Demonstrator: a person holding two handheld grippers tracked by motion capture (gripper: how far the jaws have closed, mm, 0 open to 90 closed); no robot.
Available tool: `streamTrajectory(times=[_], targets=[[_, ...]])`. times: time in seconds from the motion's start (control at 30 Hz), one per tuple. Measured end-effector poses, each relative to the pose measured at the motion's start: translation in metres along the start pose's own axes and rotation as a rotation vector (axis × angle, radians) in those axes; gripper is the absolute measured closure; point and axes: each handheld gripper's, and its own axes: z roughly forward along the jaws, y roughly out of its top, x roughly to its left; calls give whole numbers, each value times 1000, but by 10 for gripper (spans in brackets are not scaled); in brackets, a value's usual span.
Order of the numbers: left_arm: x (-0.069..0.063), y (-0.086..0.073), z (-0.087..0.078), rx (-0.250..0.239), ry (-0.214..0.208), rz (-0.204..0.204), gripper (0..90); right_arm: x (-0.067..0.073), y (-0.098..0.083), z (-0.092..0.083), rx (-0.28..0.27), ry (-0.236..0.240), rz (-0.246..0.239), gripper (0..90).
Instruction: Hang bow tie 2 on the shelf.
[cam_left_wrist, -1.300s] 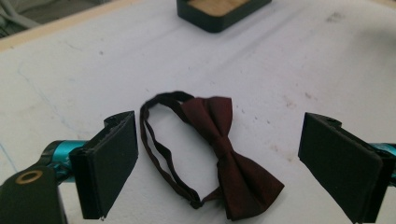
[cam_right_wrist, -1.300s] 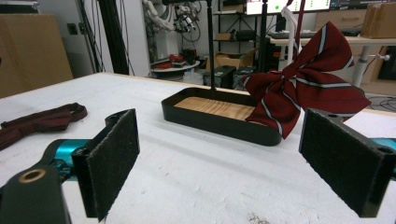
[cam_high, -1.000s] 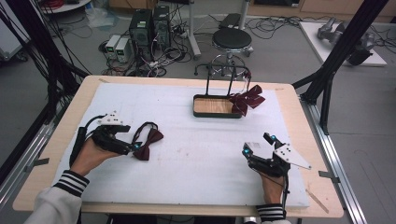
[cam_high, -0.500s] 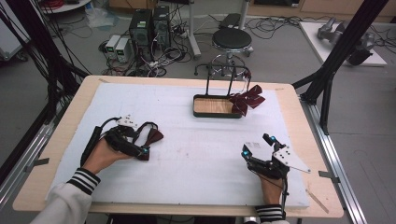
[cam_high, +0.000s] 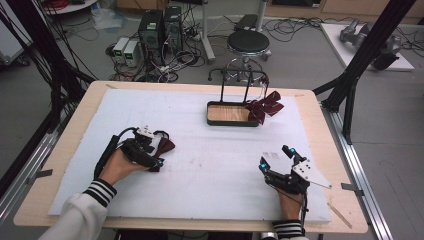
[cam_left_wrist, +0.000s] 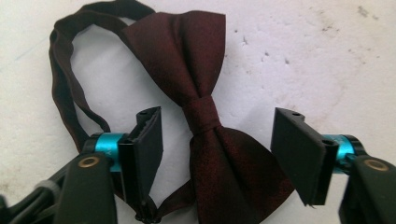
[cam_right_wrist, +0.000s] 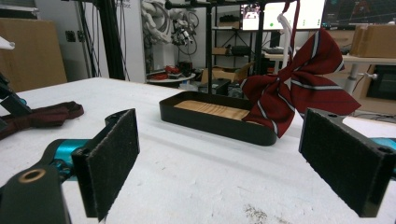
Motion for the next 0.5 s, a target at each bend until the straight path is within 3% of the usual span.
streamTrajectory(times=[0.23,0.5], targets=[[0,2,4,22,2,-6,389,1,-3,0,3,-5,-12,115],[3,1,4,21,7,-24,494,2,-5,0,6,-3,-11,115]])
